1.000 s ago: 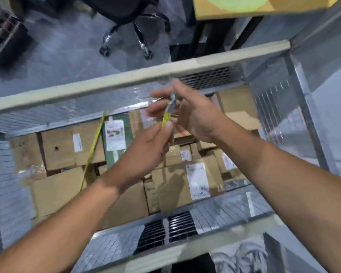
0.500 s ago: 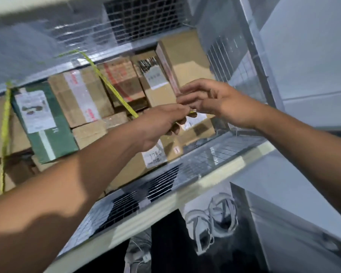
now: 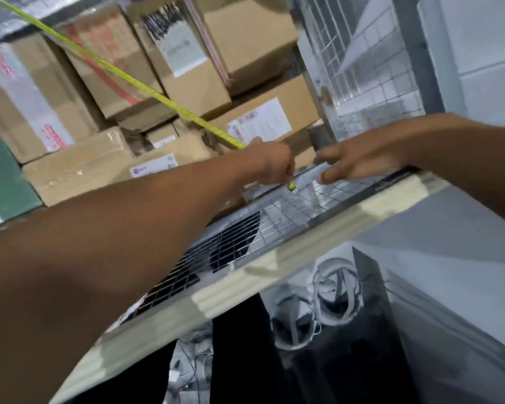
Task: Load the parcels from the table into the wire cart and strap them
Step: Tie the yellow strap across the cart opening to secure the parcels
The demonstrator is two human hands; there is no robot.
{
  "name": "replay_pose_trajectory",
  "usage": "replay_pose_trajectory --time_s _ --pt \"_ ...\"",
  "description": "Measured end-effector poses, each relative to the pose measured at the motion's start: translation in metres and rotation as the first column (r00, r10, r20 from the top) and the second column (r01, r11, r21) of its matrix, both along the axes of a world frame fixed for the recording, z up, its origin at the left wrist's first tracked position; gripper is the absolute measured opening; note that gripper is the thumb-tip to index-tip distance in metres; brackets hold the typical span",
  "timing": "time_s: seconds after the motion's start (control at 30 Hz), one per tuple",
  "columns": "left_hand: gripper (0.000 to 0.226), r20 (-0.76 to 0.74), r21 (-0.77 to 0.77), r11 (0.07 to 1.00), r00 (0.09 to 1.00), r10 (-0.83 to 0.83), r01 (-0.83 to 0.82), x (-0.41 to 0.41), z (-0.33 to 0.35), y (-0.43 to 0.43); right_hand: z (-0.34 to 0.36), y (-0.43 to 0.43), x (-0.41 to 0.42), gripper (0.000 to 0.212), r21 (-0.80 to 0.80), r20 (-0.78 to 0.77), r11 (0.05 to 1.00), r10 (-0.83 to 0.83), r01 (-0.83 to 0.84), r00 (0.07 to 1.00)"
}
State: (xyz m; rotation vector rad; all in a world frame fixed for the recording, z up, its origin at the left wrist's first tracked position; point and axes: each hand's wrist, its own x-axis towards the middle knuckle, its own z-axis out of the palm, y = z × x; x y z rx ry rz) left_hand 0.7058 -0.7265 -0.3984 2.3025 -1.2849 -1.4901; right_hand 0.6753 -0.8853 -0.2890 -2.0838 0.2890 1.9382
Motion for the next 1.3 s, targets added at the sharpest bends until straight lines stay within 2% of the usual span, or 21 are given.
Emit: replay_pose_trajectory --time_s 0.03,0.13,0.27,0.37,0.63,0.8,1.03,1.13,1.3 --pt "0.016 0.009 0.021 0.998 0.998 -0.067 0.067 -0.002 -0.004 0.0 -0.01 0.002 0.0 0.066 0.03 -0.036 0.999 -0.037 0.038 0.999" --pt "0.022 0.011 0.037 0.992 0.993 -0.12 0.119 -0.006 -0.011 0.0 -0.032 0.01 -0.001 0.066 0.015 -0.093 0.999 0.048 -0.047 0.995" --pt "0.021 0.005 0.043 0.997 0.998 -0.067 0.066 -0.005 -0.014 -0.004 -0.046 0.013 0.002 0.074 0.002 -0.15 0.99 0.141 -0.142 0.979" --pt "0.02 0.01 0.082 0.995 0.998 -0.056 0.055 -0.009 -0.018 -0.003 -0.044 0.015 -0.002 0.082 0.039 -0.116 0.968 0.252 -0.25 0.961" --pt "0.019 -0.017 0.093 0.995 1.0 0.019 -0.017 -0.014 -0.024 0.015 -0.047 0.015 -0.006 0.087 0.067 -0.169 0.929 0.369 -0.363 0.914" --pt "0.02 0.043 0.079 0.997 0.999 -0.009 0.006 -0.02 -0.024 0.021 -0.054 0.015 -0.009 0.082 0.021 -0.217 0.926 0.373 -0.378 0.902" --pt "0.018 0.102 0.061 0.998 0.995 0.023 -0.029 -0.025 -0.026 0.021 -0.065 0.014 -0.013 0.087 0.01 -0.26 0.939 0.335 -0.344 0.906" --pt "0.013 0.046 0.048 0.997 0.997 0.057 -0.059 -0.024 -0.027 0.025 -0.067 0.014 -0.015 0.087 0.008 -0.25 0.943 0.324 -0.333 0.912" --pt "0.014 -0.126 0.038 0.952 0.944 0.306 -0.304 -0.022 -0.026 0.03 -0.066 0.017 -0.02 0.083 0.005 -0.232 0.942 0.327 -0.335 0.916"
